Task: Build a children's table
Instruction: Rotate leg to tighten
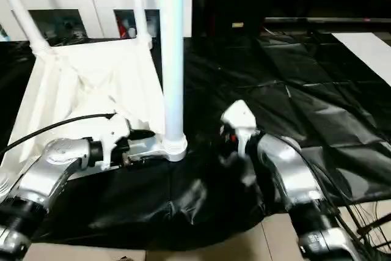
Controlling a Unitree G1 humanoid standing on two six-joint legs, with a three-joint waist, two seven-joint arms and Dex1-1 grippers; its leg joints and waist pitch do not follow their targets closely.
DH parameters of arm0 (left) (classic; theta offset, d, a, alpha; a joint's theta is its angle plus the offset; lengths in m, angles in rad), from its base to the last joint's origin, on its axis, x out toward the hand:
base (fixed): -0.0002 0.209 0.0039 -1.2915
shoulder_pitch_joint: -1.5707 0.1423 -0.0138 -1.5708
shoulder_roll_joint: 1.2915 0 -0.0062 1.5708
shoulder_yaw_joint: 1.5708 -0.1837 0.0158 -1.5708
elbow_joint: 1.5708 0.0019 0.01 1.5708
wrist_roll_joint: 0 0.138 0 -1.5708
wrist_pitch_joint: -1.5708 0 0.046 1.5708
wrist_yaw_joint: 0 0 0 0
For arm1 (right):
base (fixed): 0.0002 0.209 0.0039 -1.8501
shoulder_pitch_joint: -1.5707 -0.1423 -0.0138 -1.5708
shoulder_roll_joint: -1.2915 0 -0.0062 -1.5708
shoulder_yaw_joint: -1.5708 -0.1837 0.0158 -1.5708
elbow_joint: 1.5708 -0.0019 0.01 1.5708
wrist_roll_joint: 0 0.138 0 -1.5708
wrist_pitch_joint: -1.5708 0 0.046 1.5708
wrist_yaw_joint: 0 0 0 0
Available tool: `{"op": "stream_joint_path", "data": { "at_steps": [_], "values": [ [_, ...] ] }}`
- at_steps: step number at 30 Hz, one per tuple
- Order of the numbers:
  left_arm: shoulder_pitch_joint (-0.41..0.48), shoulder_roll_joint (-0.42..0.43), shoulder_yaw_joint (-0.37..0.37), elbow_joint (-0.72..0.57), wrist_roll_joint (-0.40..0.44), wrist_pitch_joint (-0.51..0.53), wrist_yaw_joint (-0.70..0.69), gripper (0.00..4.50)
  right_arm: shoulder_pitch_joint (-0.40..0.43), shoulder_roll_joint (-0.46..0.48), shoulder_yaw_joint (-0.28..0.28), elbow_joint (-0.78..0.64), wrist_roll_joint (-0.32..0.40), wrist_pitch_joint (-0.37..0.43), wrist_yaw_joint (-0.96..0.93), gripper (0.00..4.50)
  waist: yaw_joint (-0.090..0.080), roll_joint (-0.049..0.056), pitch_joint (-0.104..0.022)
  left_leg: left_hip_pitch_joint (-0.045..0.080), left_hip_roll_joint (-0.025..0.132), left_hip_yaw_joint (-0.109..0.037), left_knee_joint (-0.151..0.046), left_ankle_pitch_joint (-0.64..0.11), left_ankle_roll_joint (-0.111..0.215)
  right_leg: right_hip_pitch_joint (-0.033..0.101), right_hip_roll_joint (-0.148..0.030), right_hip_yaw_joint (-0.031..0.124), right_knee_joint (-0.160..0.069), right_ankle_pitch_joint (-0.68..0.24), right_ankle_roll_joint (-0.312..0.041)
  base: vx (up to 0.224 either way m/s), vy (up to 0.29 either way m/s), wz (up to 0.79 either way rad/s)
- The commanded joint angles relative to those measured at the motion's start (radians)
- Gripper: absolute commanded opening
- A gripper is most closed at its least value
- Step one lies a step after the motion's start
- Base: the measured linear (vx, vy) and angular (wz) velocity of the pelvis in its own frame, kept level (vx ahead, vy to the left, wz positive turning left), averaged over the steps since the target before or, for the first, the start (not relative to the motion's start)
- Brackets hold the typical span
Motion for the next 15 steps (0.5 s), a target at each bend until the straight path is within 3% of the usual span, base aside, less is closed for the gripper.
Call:
{"op": "stream_joint_path", "data": {
  "at_steps": [1,2,4,5,6,8,9,10,12,14,15],
  "values": [
    [-0.008,0.017,-0.014,0.028,0.029,-0.026,-0.005,3.30,0.003,-0.008,0.014,-0.035,0.011,0.014,0.025,4.14,-0.003,0.005,-0.065,0.004,0.032,-0.019,-0.072,-0.216,0.036,0.050,-0.053,0.038,-0.065,-0.138,-0.214,0.000,0.000,0.00],
    [-0.009,0.022,-0.014,0.052,0.040,-0.044,0.002,3.23,0.000,-0.005,0.020,-0.036,0.011,0.015,0.031,4.14,-0.003,0.005,-0.065,0.004,0.032,-0.020,-0.072,-0.219,0.032,0.051,-0.055,0.038,-0.066,-0.148,-0.213,0.000,0.000,0.00],
    [-0.009,0.026,-0.001,0.085,0.048,-0.067,0.007,3.15,-0.005,0.007,0.027,-0.027,-0.003,0.012,0.020,4.14,-0.007,-0.015,-0.064,0.006,0.033,-0.018,-0.073,-0.226,0.029,0.049,-0.056,0.039,-0.069,-0.185,-0.207,0.000,0.000,0.00],
    [-0.012,0.024,0.005,0.099,0.051,-0.079,0.009,3.15,-0.004,0.011,0.028,-0.029,-0.001,0.016,0.022,4.14,-0.004,-0.005,-0.063,0.007,0.034,-0.019,-0.074,-0.224,0.025,0.047,-0.060,0.041,-0.070,-0.207,-0.208,0.000,0.000,0.00],
    [-0.014,0.025,0.008,0.108,0.052,-0.086,0.008,3.01,0.000,0.011,0.029,-0.037,0.004,0.023,0.028,4.14,-0.003,-0.011,-0.063,0.007,0.035,-0.019,-0.074,-0.222,0.026,0.045,-0.060,0.041,-0.070,-0.214,-0.205,0.000,0.000,0.00],
    [-0.018,0.028,0.008,0.117,0.055,-0.092,0.004,2.78,0.006,0.010,0.033,-0.049,0.007,0.030,0.036,4.14,-0.002,-0.008,-0.061,0.008,0.035,-0.018,-0.075,-0.228,0.024,0.042,-0.059,0.042,-0.071,-0.221,-0.201,0.000,0.000,0.00],
    [-0.025,0.029,0.007,0.127,0.059,-0.096,0.006,2.75,0.017,0.006,0.036,-0.068,0.014,0.039,0.048,4.14,0.001,0.016,-0.061,0.009,0.036,-0.022,-0.076,-0.235,0.016,0.041,-0.061,0.042,-0.069,-0.218,-0.201,0.000,0.000,0.00],
    [-0.040,0.025,0.004,0.145,0.057,-0.103,-0.002,2.68,0.039,-0.004,0.040,-0.102,0.021,0.050,0.062,4.14,-0.001,0.022,-0.062,0.012,0.034,-0.021,-0.076,-0.254,0.009,0.041,-0.058,0.041,-0.072,-0.214,-0.199,0.000,0.000,0.00],
    [-0.047,0.019,0.003,0.154,0.053,-0.108,-0.013,2.41,0.050,-0.010,0.039,-0.118,0.025,0.055,0.065,4.14,-0.001,0.009,-0.062,0.010,0.032,-0.020,-0.076,-0.260,0.011,0.045,-0.055,0.042,-0.073,-0.192,-0.200,0.000,0.000,0.00],
    [-0.053,0.010,-0.004,0.154,0.049,-0.105,-0.033,2.34,0.069,-0.020,0.031,-0.147,0.039,0.065,0.072,4.14,0.003,0.016,-0.064,0.009,0.034,-0.022,-0.076,-0.255,0.008,0.047,-0.059,0.041,-0.070,-0.182,-0.207,0.000,0.000,0.00],
    [-0.057,0.007,-0.006,0.159,0.050,-0.106,-0.038,2.33,0.079,-0.024,0.029,-0.158,0.047,0.065,0.081,4.14,0.003,0.013,-0.066,0.008,0.035,-0.022,-0.075,-0.245,0.010,0.049,-0.058,0.041,-0.068,-0.162,-0.213,0.000,0.000,0.00]
  ]
}}
